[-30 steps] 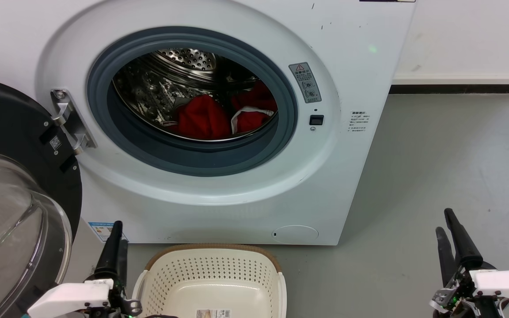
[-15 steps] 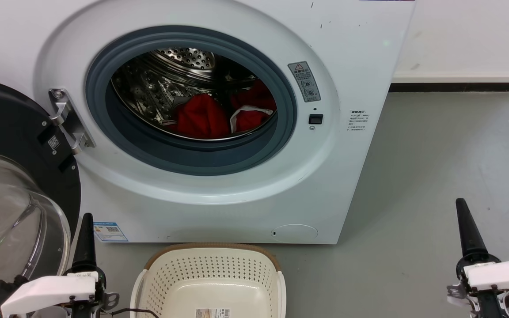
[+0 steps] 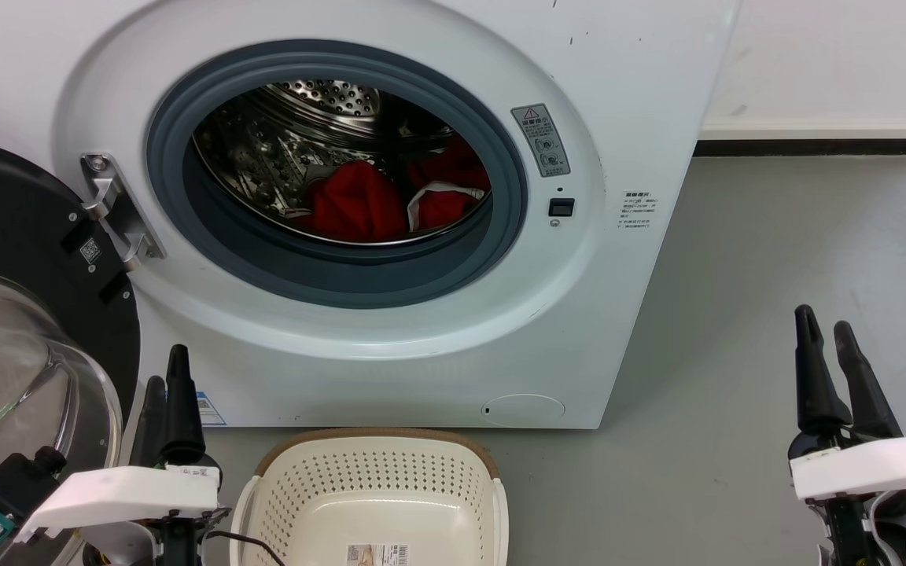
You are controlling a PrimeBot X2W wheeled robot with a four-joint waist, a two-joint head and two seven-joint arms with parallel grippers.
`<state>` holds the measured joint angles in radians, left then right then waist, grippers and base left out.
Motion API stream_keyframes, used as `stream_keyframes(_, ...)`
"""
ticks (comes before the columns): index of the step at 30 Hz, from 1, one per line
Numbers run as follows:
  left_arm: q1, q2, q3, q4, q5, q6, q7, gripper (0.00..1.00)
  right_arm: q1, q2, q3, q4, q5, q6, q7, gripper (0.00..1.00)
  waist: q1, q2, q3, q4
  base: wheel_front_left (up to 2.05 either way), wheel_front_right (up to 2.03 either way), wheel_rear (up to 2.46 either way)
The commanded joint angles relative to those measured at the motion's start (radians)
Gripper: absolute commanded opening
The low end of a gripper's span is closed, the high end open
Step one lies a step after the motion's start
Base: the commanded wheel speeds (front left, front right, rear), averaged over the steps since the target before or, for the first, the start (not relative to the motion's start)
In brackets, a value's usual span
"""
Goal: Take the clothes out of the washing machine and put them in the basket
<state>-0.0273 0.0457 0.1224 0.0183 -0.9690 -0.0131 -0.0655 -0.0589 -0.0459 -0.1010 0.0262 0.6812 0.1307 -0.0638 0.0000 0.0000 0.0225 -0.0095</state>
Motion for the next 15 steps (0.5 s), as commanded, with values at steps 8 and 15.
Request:
stream_keyframes(8,0.005,0.004,-0.034,-0.067,0.194,0.055,-0.034,1.00,-0.002,-0.005,0.031,-0.069,-0.192,0.000,-0.036,1.00,0.0000,0.0000,0.006,-0.002,0.00,0.00,0.00)
stream_keyframes(15,0.019,0.004,-0.076,-0.090,0.305,0.035,-0.055,1.00,0.007,-0.005,0.055,-0.099,-0.321,0.000,-0.056,1.00,0.0000,0.0000,0.008,0.000,0.00,0.00,0.00)
